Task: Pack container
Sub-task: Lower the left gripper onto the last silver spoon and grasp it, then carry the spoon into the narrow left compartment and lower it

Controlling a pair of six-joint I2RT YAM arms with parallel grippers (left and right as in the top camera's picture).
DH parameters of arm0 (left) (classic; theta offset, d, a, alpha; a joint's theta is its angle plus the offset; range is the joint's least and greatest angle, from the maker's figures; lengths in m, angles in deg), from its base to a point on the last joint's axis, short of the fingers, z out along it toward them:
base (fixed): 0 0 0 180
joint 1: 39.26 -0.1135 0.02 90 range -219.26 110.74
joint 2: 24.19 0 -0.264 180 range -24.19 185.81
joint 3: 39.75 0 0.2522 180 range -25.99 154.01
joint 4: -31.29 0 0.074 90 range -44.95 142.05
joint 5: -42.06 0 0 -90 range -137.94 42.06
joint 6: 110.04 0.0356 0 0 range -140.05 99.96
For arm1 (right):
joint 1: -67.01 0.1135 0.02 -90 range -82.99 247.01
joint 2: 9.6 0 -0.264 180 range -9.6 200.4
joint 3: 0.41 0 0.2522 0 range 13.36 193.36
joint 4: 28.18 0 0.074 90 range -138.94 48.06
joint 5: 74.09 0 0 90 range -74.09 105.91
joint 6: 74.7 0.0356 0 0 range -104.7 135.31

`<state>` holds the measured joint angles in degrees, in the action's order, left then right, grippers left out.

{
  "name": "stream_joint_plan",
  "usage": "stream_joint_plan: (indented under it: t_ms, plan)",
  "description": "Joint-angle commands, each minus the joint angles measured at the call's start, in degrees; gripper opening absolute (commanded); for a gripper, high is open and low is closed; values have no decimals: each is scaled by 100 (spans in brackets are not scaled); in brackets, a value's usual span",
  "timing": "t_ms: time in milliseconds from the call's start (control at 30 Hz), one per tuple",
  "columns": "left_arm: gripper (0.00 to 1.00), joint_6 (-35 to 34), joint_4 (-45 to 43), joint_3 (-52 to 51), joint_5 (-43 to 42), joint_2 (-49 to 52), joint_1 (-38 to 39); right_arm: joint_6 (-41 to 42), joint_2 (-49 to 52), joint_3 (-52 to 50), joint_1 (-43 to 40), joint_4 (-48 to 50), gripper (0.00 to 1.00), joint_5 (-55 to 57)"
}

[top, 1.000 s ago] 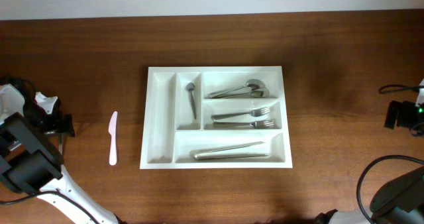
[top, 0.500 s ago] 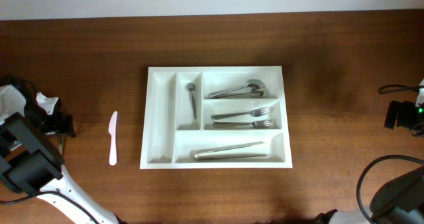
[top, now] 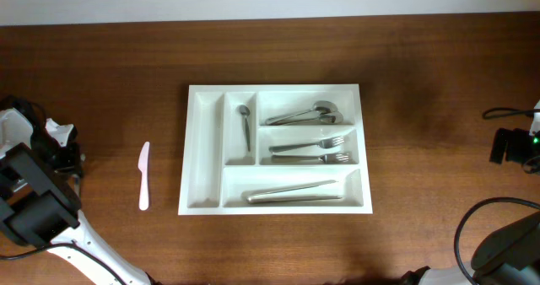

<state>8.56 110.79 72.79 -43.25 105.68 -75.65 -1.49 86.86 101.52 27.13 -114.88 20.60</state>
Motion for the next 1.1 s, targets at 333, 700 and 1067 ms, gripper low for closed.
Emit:
stream_joint_plan:
  t_ms: [333,700,1067]
  plan:
    - [2,-199,28,-94,-192,57,424,-33,-127,-9,9,17,99,-11]
    - [2,-542,802,1283,-719,57,1161,-33,-127,-9,9,17,99,-11]
    - [2,-1266,1814,3209,-2889,57,2509,-33,-127,-9,9,17,99,-11]
